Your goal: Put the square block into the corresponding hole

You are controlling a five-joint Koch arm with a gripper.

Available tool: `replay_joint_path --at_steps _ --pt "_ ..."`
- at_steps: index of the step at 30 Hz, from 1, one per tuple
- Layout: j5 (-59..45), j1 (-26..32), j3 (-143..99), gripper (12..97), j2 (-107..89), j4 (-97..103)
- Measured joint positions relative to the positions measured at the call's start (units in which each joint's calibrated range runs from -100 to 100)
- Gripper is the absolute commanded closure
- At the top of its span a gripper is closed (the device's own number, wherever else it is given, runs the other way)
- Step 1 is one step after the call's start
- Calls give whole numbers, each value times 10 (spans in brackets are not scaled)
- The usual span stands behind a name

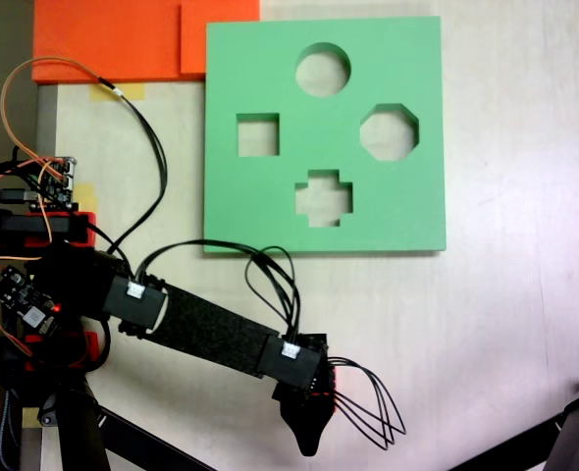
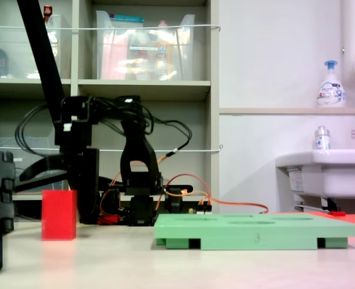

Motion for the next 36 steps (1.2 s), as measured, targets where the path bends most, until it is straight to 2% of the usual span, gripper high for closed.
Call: replay_joint_path --at_steps 4,9,12,14,18,27,29,36 --pt "0 0 20 143 63 0" --pt "-3 -1 20 277 86 0" --pt "-3 -1 21 326 88 0" --pt "-3 -3 23 391 86 0" --pt "-2 -7 36 583 85 -4" --pt "-2 -10 50 848 79 -45" --pt "-3 -10 51 874 78 -47" --pt "-2 -10 49 874 60 -47"
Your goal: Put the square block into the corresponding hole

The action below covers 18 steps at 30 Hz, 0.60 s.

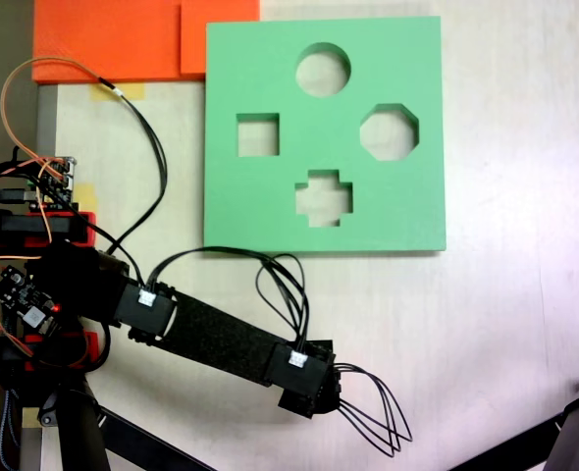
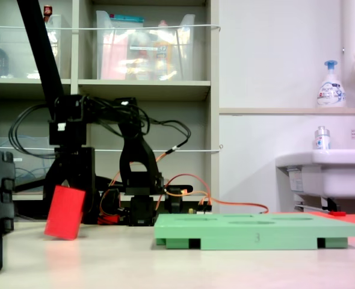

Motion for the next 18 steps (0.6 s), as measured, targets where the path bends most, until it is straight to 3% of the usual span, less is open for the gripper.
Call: replay_joint_path --at_steps 6,11,18 --pt "0 0 -16 874 -56 0" --pt "5 16 -54 873 -230 0" --pt "96 121 -199 872 -560 0"
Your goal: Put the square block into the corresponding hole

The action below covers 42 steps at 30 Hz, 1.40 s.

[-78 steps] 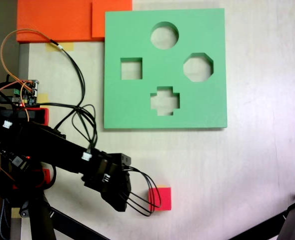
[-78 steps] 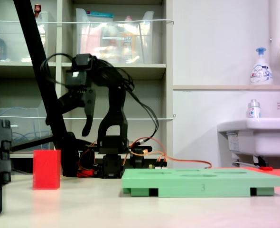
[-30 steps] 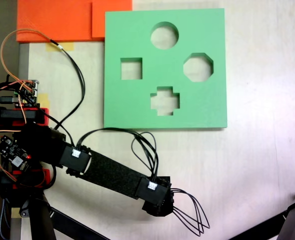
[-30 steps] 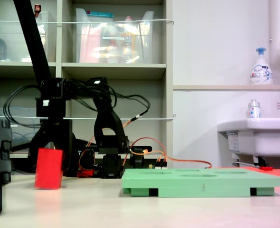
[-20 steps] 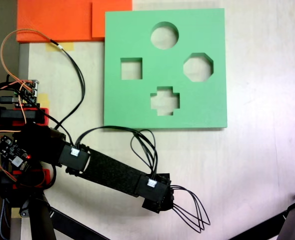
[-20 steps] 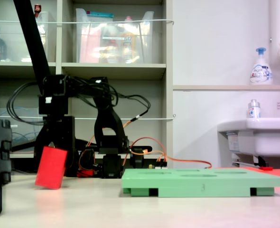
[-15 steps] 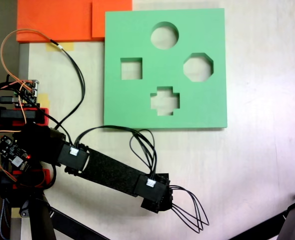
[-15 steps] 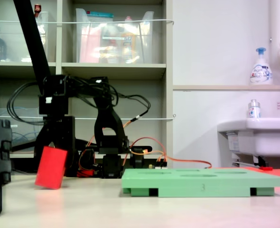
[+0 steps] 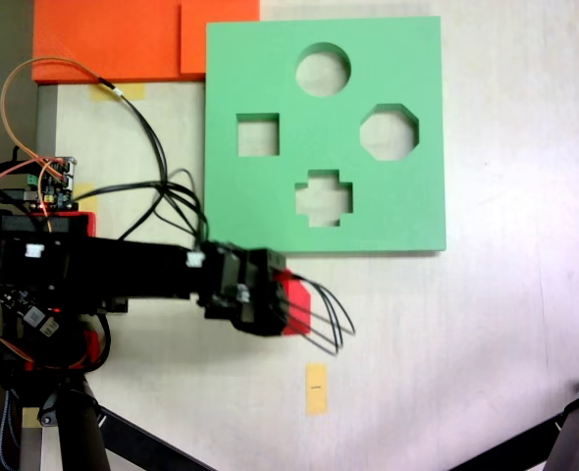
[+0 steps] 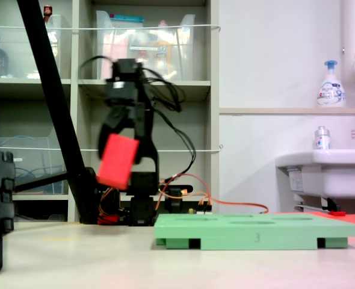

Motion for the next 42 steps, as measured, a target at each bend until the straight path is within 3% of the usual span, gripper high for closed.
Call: replay_joint_path --at_steps 7,12,20,42 --pt "146 159 -42 872 -49 0" --pt "217 221 -42 873 -4 0" --pt "256 251 38 873 135 0" --pt "261 259 163 874 369 0"
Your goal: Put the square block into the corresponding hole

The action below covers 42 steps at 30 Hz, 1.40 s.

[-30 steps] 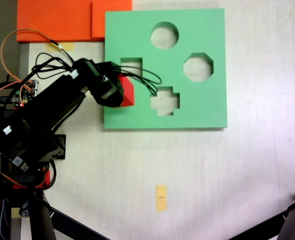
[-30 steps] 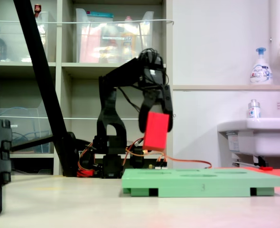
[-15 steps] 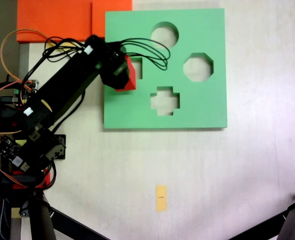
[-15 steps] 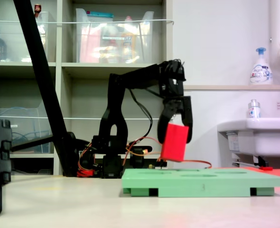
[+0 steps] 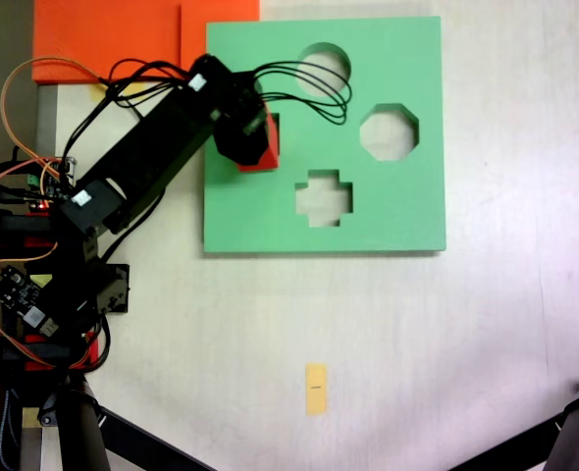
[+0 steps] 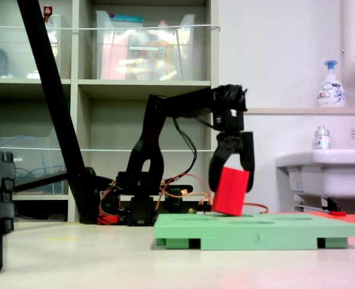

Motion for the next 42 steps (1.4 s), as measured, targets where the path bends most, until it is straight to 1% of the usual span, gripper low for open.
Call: replay_joint_path --at_steps 13,42 --pt "34 12 24 873 45 0" --pt "37 22 51 866 138 17"
